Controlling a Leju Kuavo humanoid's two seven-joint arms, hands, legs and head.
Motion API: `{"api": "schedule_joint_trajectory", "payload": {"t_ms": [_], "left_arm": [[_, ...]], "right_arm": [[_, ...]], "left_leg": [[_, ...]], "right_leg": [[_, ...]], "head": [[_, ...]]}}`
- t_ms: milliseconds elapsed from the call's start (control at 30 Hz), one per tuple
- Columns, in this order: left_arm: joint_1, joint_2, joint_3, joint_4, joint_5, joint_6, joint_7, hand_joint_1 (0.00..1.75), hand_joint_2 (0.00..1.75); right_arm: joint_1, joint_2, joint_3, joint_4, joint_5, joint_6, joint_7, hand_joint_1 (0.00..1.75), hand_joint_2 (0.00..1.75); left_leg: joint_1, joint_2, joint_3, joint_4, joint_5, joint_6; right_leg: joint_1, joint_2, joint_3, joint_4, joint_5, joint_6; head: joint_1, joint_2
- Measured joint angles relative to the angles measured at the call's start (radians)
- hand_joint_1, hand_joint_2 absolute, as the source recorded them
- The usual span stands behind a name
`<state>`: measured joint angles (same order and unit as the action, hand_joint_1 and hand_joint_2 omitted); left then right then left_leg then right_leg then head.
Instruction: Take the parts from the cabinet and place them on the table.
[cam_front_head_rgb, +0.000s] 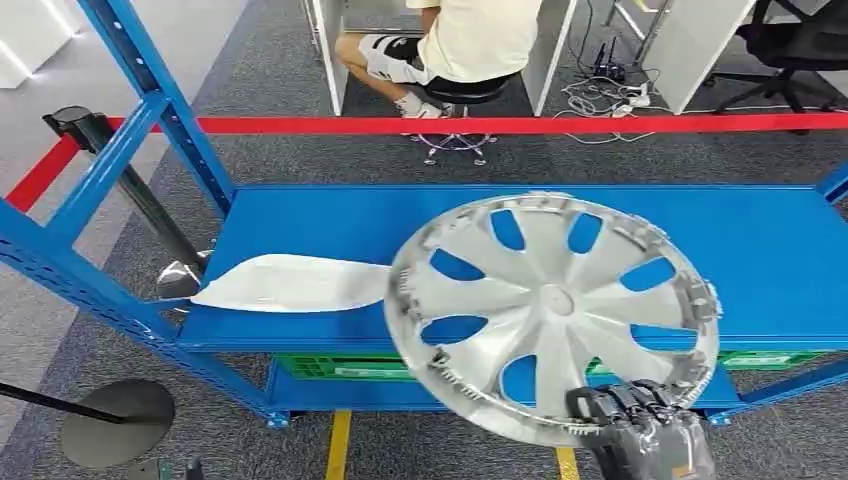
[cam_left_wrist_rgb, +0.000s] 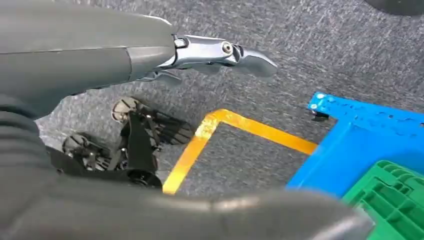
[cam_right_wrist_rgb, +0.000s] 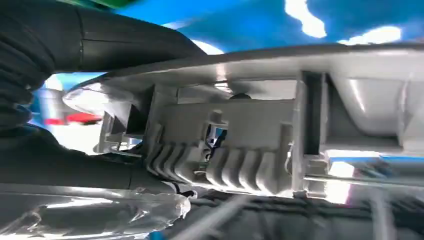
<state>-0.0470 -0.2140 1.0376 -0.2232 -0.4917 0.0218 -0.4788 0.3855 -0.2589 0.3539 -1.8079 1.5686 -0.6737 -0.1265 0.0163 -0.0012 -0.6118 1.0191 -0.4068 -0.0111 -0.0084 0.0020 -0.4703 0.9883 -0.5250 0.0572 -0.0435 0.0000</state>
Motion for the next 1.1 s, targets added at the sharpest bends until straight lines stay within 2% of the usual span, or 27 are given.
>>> {"api": "schedule_joint_trajectory", "payload": {"t_ms": [100,167,233,267,300,333,367,400,433,500,533,567,600,633,667,700,733,767,833,867,900,933,967,1000,1033,1067,1100], "left_arm": [[-0.002,0.001,0.0,0.0,0.001,0.007,-0.009,0.0,1.75],[-0.002,0.002,0.0,0.0,0.0,0.013,-0.01,0.0,1.75],[-0.002,0.002,0.0,0.0,-0.001,0.014,-0.015,0.0,1.75],[-0.004,0.004,0.0,0.0,-0.002,0.014,-0.019,0.0,1.75],[-0.004,0.005,0.0,0.0,-0.005,0.014,-0.021,0.0,1.75],[-0.005,0.005,0.0,0.0,-0.008,0.015,-0.021,0.0,1.75],[-0.006,0.005,0.0,0.0,-0.01,0.016,-0.022,0.0,1.75],[-0.009,0.005,0.0,0.0,-0.011,0.016,-0.023,0.0,1.75],[-0.01,0.006,0.0,0.0,-0.011,0.016,-0.024,0.0,1.75],[-0.011,0.006,0.0,0.0,-0.012,0.016,-0.024,0.0,1.75],[-0.011,0.007,0.0,0.0,-0.012,0.016,-0.024,0.0,1.75],[-0.011,0.007,0.0,0.0,-0.012,0.016,-0.024,0.0,1.75],[-0.011,0.007,0.0,0.0,-0.013,0.016,-0.024,0.0,1.75],[-0.011,0.007,0.0,0.0,-0.014,0.016,-0.024,0.0,1.75],[-0.011,0.006,0.0,0.0,-0.015,0.016,-0.024,0.0,1.75],[-0.012,0.008,0.0,0.0,-0.016,0.016,-0.024,0.0,1.75],[-0.012,0.013,0.001,0.0,-0.019,0.017,-0.024,0.0,1.75],[-0.012,0.013,0.001,0.0,-0.023,0.017,-0.025,0.0,1.75],[-0.012,0.013,0.002,0.0,-0.027,0.016,-0.026,0.0,1.75],[-0.012,0.014,0.002,0.0,-0.033,0.017,-0.026,0.0,1.75],[-0.012,0.014,0.003,0.0,-0.036,0.017,-0.025,0.0,1.75],[-0.012,0.015,0.003,0.0,-0.042,0.017,-0.025,0.0,1.75],[-0.013,0.016,0.003,0.0,-0.043,0.017,-0.025,0.0,1.75],[-0.013,0.016,0.003,0.0,-0.046,0.017,-0.025,0.0,1.75],[-0.014,0.016,0.003,0.0,-0.049,0.017,-0.025,0.0,1.75],[-0.014,0.016,0.003,0.0,-0.052,0.016,-0.025,0.0,1.75],[-0.014,0.017,0.003,0.0,-0.053,0.015,-0.025,0.0,1.75]], "right_arm": [[0.02,0.07,-0.04,-0.048,0.003,0.0,-0.136,1.75,1.75],[0.028,0.114,-0.068,-0.076,0.003,0.0,-0.197,1.75,1.75],[0.035,0.151,-0.093,-0.096,0.002,-0.002,-0.231,1.75,1.75],[0.04,0.177,-0.108,-0.11,0.002,-0.003,-0.252,1.75,1.75],[0.043,0.196,-0.118,-0.118,0.002,-0.003,-0.265,1.75,1.75],[0.045,0.215,-0.126,-0.126,0.002,-0.004,-0.271,1.75,1.75],[0.047,0.226,-0.132,-0.132,0.002,-0.004,-0.274,1.75,1.75],[0.049,0.237,-0.138,-0.135,0.002,-0.005,-0.274,1.75,1.75],[0.049,0.247,-0.144,-0.137,0.002,-0.006,-0.274,1.75,1.75],[0.051,0.259,-0.149,-0.137,0.002,-0.006,-0.266,1.75,1.75],[0.053,0.262,-0.15,-0.137,0.002,-0.006,-0.263,1.75,1.75],[0.055,0.266,-0.152,-0.137,0.002,-0.006,-0.263,1.75,1.75],[0.055,0.268,-0.152,-0.137,0.002,-0.006,-0.258,1.75,1.75],[0.055,0.27,-0.153,-0.137,0.002,-0.006,-0.25,1.75,1.75],[0.054,0.272,-0.152,-0.137,0.002,-0.006,-0.238,1.75,1.75],[0.051,0.272,-0.152,-0.136,0.002,-0.006,-0.224,1.75,1.75],[0.052,0.273,-0.149,-0.132,0.002,-0.006,-0.206,1.75,1.75],[0.052,0.274,-0.146,-0.13,0.003,-0.008,-0.175,1.75,1.75],[0.048,0.273,-0.121,-0.121,0.002,-0.009,-0.092,1.75,1.75],[0.046,0.271,-0.111,-0.119,0.002,-0.009,-0.064,1.75,1.75],[0.045,0.271,-0.102,-0.119,0.0,-0.009,-0.048,1.75,1.75],[0.043,0.27,-0.089,-0.118,0.001,-0.01,-0.023,1.75,1.75],[0.038,0.266,-0.071,-0.115,0.001,-0.01,0.004,1.75,1.75],[0.033,0.259,-0.057,-0.112,0.001,-0.01,0.021,1.75,1.75],[0.031,0.252,-0.045,-0.109,0.001,-0.01,0.033,1.75,1.75],[0.032,0.247,-0.037,-0.106,0.0,-0.01,0.041,1.75,1.75],[0.031,0.24,-0.029,-0.102,0.0,-0.01,0.05,1.75,1.75]], "left_leg": [[0.0,0.0,0.0,-0.002,0.0,0.0],[0.0,0.0,0.0,-0.002,0.0,0.0],[0.0,0.0,0.0,-0.002,0.0,0.0],[-0.006,0.0,-0.001,0.003,-0.007,0.004],[-0.006,-0.001,0.0,0.001,-0.001,0.013],[-0.006,-0.001,0.001,-0.006,0.003,0.016],[0.002,0.0,0.005,-0.022,0.012,0.021],[0.003,0.0,0.008,-0.032,0.018,0.024],[0.003,0.001,0.006,-0.033,0.02,0.027],[0.001,0.002,0.002,-0.033,0.021,0.025],[0.001,0.002,0.0,-0.033,0.023,0.023],[0.002,0.002,-0.002,-0.032,0.026,0.02],[0.004,0.001,-0.004,-0.031,0.028,0.016],[0.007,0.0,-0.006,-0.028,0.031,0.011],[0.012,-0.002,-0.008,-0.024,0.032,0.004],[0.009,-0.002,-0.011,-0.018,0.034,-0.007],[0.006,-0.006,-0.014,-0.014,0.036,-0.016],[0.004,-0.006,-0.016,-0.017,0.043,-0.021],[0.009,-0.007,-0.017,-0.028,0.06,-0.032],[0.011,-0.006,-0.022,-0.027,0.064,-0.039],[0.012,-0.005,-0.029,-0.015,0.036,-0.041],[0.01,-0.005,-0.049,0.034,-0.018,-0.041],[0.008,-0.005,-0.082,0.121,-0.078,-0.042],[0.008,-0.005,-0.112,0.205,-0.12,-0.042],[0.008,-0.005,-0.132,0.274,-0.15,-0.04],[0.007,-0.005,-0.13,0.293,-0.156,-0.038],[0.005,-0.005,-0.102,0.268,-0.143,-0.033]], "right_leg": [[0.0,-0.001,0.0,0.0,-0.001,-0.001],[0.0,-0.001,0.0,0.0,-0.001,-0.002],[0.0,-0.001,0.0,0.0,-0.001,-0.002],[-0.004,-0.001,0.001,-0.009,0.001,0.003],[-0.005,-0.001,0.002,-0.01,0.006,0.01],[-0.005,-0.001,0.003,-0.012,0.008,0.014],[-0.003,-0.001,0.004,-0.01,0.005,0.013],[-0.005,-0.001,-0.007,0.017,-0.019,0.012],[-0.004,0.0,-0.036,0.076,-0.061,0.012],[-0.005,0.0,-0.114,0.241,-0.14,0.016],[-0.005,0.0,-0.145,0.304,-0.157,0.017],[-0.006,0.0,-0.151,0.311,-0.143,0.018],[-0.009,0.0,-0.132,0.267,-0.105,0.02],[-0.013,0.0,-0.096,0.188,-0.058,0.023],[-0.018,0.0,-0.048,0.087,-0.01,0.029],[-0.023,0.0,-0.02,0.024,-0.001,0.036],[-0.017,0.012,-0.032,0.03,0.009,0.022],[-0.016,0.012,-0.04,0.038,0.012,0.004],[-0.011,0.012,-0.052,0.047,0.021,-0.012],[-0.013,0.009,-0.06,0.046,0.029,-0.026],[-0.014,0.005,-0.065,0.046,0.037,-0.035],[-0.014,0.005,-0.069,0.046,0.046,-0.043],[-0.013,0.005,-0.084,0.047,0.057,-0.046],[-0.01,0.005,-0.097,0.047,0.067,-0.048],[-0.008,0.005,-0.111,0.048,0.075,-0.049],[-0.005,0.004,-0.122,0.048,0.083,-0.049],[-0.003,0.004,-0.133,0.048,0.091,-0.048]], "head": [[0.0,0.0],[0.0,0.0],[0.0,0.0],[0.0,0.0],[-0.001,0.0],[-0.002,0.0],[0.0,0.0],[0.0,0.0],[0.002,0.0],[0.002,0.0],[0.002,0.0],[0.002,0.0],[0.002,0.0],[0.002,0.0],[0.002,0.0],[0.004,0.0],[0.008,0.0],[0.004,0.0],[0.002,0.0],[0.0,0.0],[0.0,0.0],[-0.002,0.0],[-0.006,0.0],[-0.01,0.0],[-0.01,0.0],[-0.01,0.0],[-0.01,0.0]]}}
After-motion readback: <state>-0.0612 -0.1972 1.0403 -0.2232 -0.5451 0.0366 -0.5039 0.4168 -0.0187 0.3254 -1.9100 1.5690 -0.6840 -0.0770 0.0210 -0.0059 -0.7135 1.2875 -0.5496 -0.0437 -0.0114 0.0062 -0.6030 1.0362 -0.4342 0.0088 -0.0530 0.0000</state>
